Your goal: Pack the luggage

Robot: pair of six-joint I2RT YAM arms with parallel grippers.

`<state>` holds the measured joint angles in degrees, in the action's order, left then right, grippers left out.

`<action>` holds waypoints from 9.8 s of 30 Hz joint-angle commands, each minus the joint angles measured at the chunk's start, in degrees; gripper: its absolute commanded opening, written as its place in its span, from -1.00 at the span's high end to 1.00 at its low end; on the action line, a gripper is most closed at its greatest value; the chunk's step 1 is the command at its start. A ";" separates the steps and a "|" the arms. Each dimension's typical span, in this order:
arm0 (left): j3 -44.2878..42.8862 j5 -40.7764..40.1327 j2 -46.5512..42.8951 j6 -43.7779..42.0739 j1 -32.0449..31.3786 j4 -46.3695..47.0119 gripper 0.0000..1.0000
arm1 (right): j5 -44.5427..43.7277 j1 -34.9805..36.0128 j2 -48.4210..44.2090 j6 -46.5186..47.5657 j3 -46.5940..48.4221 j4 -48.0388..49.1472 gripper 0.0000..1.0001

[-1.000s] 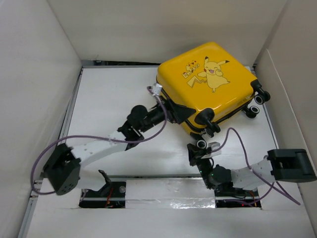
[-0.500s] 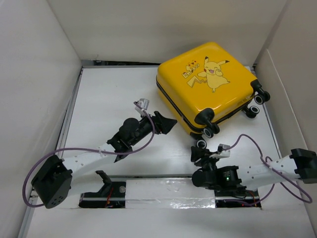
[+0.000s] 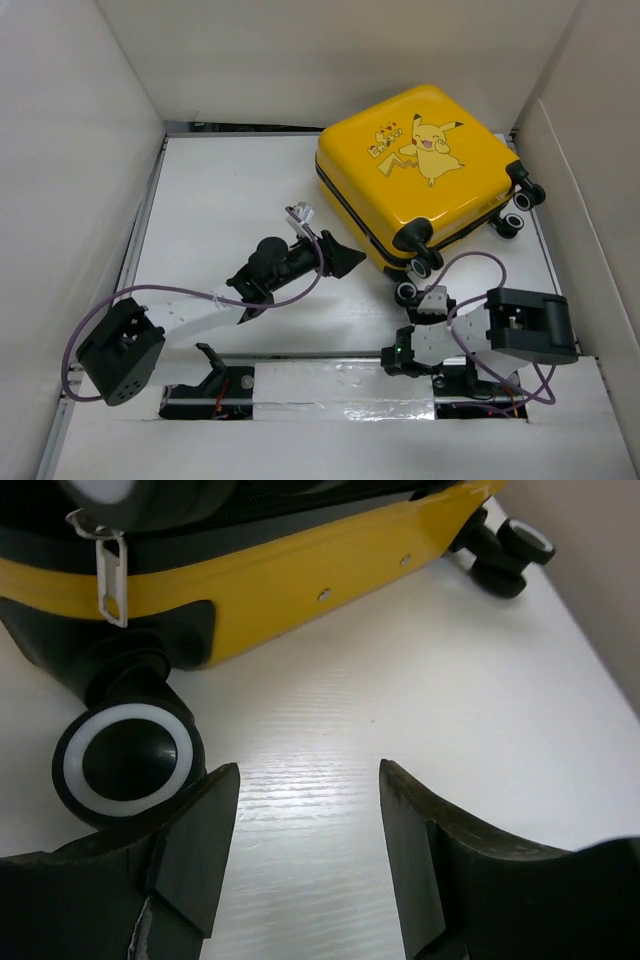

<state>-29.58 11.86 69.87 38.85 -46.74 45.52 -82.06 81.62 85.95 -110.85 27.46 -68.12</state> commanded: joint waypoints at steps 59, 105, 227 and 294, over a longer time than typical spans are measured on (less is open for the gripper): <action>-0.56 -0.17 1.50 3.08 -5.55 8.01 -0.18 | 27.32 -5.51 -59.75 86.24 -11.79 80.40 1.00; -5.57 4.05 5.46 1.67 -5.55 7.92 -0.18 | 25.38 -20.28 -52.21 73.84 -28.96 97.82 0.33; -11.57 -14.99 -12.89 -7.73 0.42 -11.83 -0.27 | 14.03 7.14 -6.20 97.93 -20.78 156.31 -0.16; -8.39 -32.25 12.84 -19.87 -5.13 -5.09 1.00 | 65.36 -38.12 -23.54 98.80 17.63 61.96 1.00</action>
<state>-38.74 -13.34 87.39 21.52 -54.61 38.20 -16.01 44.91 64.99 -16.23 46.37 -7.35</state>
